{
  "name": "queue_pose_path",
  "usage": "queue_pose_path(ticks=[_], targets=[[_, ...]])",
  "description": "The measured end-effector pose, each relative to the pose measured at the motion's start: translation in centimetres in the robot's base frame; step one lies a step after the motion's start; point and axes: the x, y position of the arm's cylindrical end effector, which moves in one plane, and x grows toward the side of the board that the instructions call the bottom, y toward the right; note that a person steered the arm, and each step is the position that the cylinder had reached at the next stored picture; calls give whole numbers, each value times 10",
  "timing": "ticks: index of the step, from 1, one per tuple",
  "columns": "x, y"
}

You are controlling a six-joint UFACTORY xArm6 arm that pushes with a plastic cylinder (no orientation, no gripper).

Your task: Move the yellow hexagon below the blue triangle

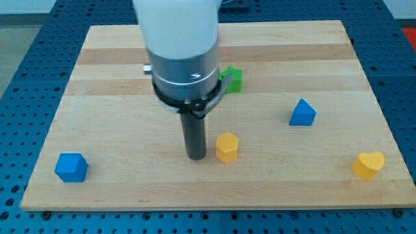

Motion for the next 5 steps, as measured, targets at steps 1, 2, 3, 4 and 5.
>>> queue_pose_path(ticks=[1, 2, 3, 4, 5], targets=[[-4, 32], [-4, 65], [-6, 90], [-13, 103], [-15, 118]])
